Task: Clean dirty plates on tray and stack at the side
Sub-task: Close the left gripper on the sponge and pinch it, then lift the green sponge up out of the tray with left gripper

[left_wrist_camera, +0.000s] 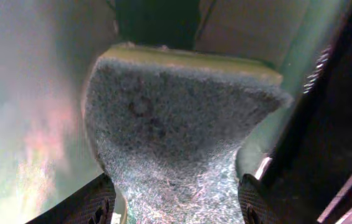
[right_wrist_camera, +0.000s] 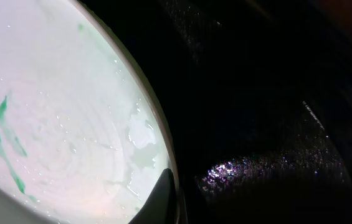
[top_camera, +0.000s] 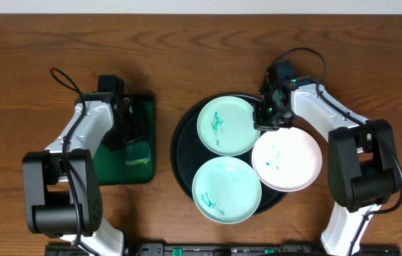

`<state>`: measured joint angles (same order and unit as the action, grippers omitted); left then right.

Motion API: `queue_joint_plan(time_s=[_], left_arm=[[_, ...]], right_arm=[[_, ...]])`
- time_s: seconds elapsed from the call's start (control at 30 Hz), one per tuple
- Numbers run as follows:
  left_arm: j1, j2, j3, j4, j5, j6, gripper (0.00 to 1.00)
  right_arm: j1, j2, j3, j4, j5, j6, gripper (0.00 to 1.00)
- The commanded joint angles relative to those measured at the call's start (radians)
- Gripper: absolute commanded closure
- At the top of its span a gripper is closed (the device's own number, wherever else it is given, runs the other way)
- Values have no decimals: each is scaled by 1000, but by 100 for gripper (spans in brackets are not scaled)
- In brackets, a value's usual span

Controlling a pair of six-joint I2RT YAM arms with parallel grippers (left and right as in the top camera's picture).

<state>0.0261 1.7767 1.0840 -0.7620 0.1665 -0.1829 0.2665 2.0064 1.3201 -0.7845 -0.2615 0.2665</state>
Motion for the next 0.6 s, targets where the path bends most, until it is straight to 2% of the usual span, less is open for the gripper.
queue_joint_plan(time_s=[0.0,0.1,0.13,0.23,0.33,0.37,0.57], left_arm=[[1,8,-28,-6,-30,2,36],[1,8,-35,-6,-40,1,38],[1,9,-35,-5,-44,0,42],[1,9,-35,5,-47,-2,63],[1,9,-35,10,-47,-11,90],[1,9,-35,11,-47,-15,93],[1,3,-29,8,-51,-18,93]], right_arm=[[-3,20,-5,-9,17,-21,99],[-3,20,-5,-3,17,-21,99],[-3,20,-5,-1,17,-21,99],[-3,20,-5,-2,17,-21,99],[-3,20,-5,-2,17,-21,99],[-3,20,-5,-1,17,-21,99],[-3,20,-5,-1,17,-21,99]])
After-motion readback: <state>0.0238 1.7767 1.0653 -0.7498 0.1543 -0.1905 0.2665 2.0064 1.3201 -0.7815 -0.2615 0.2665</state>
